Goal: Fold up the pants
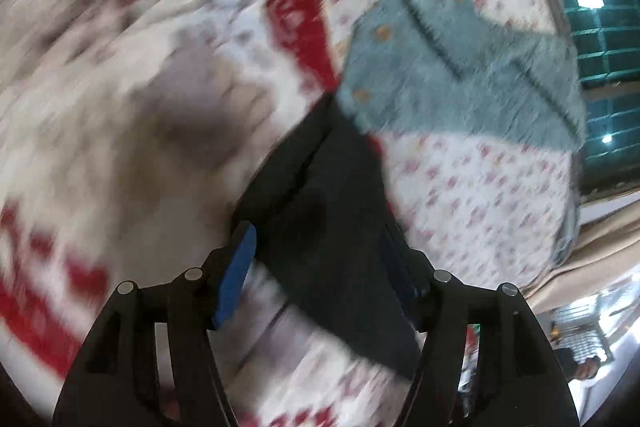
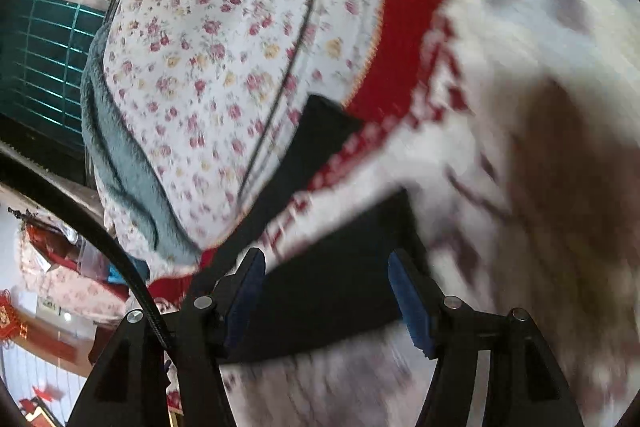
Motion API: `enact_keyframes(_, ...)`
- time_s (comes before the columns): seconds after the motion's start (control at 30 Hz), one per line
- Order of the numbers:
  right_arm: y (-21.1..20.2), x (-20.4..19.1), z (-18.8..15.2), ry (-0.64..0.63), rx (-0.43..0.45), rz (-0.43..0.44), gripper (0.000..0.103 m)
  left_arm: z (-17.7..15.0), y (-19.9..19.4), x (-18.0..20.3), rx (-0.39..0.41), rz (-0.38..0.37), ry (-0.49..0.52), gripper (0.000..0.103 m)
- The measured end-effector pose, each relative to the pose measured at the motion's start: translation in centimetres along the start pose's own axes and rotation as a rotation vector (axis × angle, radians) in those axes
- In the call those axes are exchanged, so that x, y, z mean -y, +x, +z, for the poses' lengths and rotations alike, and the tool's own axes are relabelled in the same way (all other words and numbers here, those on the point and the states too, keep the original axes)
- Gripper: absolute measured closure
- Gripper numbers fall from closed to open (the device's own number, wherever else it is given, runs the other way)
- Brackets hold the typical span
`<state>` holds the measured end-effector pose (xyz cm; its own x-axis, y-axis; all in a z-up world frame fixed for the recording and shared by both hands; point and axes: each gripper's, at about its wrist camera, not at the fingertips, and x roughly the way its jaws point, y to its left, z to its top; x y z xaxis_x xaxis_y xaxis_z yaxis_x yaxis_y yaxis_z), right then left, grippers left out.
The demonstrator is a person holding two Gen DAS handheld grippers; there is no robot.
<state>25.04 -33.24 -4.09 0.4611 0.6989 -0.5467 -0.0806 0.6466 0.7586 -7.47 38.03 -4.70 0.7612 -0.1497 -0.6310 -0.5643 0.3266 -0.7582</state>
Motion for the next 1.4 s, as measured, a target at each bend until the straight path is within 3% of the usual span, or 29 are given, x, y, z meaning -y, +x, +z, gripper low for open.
enact_keyframes(0.2,-1.0,2.6,-5.2,0.032,-0.046,0.017,0.040,-4.0,2.8,-0.1,-0.052,0.100,0.037,0.039)
enact_keyframes(0.37,-0.4,4.1,-5.7,0.119,-0.039,0.050,0.040,-2.6,4.9,1.2,0.049,0.111,0.065,0.039)
enact_keyframes(0.47,1.0,3.9,-5.1,0.116,-0.050,0.061,0.040,-1.8,5.8,1.4,0.071,0.060,0.048,0.039)
enact_keyframes(0.5,1.4,3.8,-4.9,0.113,-0.052,0.052,0.040,-1.7,5.8,1.4,0.086,0.043,0.046,0.043)
enact_keyframes(0.53,1.6,3.6,-4.5,0.109,-0.038,0.041,0.040,-1.6,5.8,1.5,0.097,0.043,0.053,0.065)
enact_keyframes(0.6,2.2,3.0,-3.7,0.075,-0.013,0.035,0.040,-1.4,6.3,1.7,0.090,0.071,0.088,0.089)
enact_keyframes(0.63,2.5,2.4,-3.4,0.024,-0.012,0.015,0.055,-1.5,6.2,1.7,0.100,0.077,0.094,0.091)
enact_keyframes(0.67,3.2,1.3,-3.3,-0.062,-0.030,-0.026,0.083,-1.7,6.0,1.8,0.110,0.085,0.101,0.092)
enact_keyframes(0.7,4.0,0.3,-3.5,-0.152,-0.063,-0.076,0.096,-1.9,5.7,2.0,0.120,0.098,0.111,0.093)
enact_keyframes(0.73,4.4,-0.5,-3.7,-0.226,-0.072,-0.132,0.099,-2.2,5.2,2.2,0.137,0.106,0.125,0.094)
enact_keyframes(0.8,4.2,-2.0,-4.3,-0.340,-0.069,-0.189,0.099,-2.9,3.5,2.9,0.188,0.104,0.153,0.094)
enact_keyframes(0.9,1.7,-3.4,-5.4,-0.402,-0.043,-0.168,0.099,-4.4,1.1,3.5,0.226,0.092,0.200,0.094)
enact_keyframes(1.0,-0.3,-4.2,-6.6,-0.421,-0.064,-0.167,0.099,-5.5,-0.4,3.6,0.218,0.082,0.231,0.094)
enact_keyframes(1.17,-3.4,-4.8,-8.3,-0.384,-0.117,-0.191,0.099,-5.9,-3.3,1.1,0.205,0.086,0.166,0.094)
enact_keyframes(1.27,-3.2,-5.1,-9.6,-0.421,-0.155,-0.290,0.099,-5.5,-3.9,-0.5,0.217,0.168,0.179,0.094)
enact_keyframes(1.33,-1.7,-4.6,-10.7,-0.454,-0.205,-0.372,0.097,-5.4,-2.7,-1.5,0.167,0.211,0.175,0.092)
enact_keyframes(1.37,-0.6,-4.1,-11.2,-0.468,-0.232,-0.445,0.087,-5.4,-1.9,-1.7,0.143,0.248,0.184,0.089)
enact_keyframes(1.4,0.0,-3.6,-11.4,-0.479,-0.235,-0.519,0.080,-5.6,-1.4,-1.8,0.135,0.292,0.208,0.080)
